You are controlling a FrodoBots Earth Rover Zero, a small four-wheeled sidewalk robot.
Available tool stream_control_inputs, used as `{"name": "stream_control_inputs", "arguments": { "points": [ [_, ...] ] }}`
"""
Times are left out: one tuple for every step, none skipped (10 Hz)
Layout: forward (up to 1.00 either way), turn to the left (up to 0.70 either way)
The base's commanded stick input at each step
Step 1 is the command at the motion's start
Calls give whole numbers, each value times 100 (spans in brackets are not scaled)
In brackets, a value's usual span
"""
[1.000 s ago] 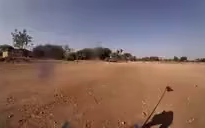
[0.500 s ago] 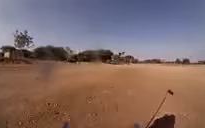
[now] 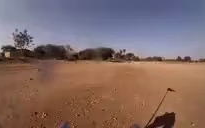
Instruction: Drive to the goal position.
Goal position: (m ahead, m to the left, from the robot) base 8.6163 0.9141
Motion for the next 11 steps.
{"name": "stream_control_inputs", "arguments": {
  "points": [
    [70,0],
    [70,0],
    [70,0],
    [70,0],
    [70,0],
    [70,0],
    [70,0],
    [70,0],
    [70,0],
    [70,0],
    [70,0]
  ]
}}
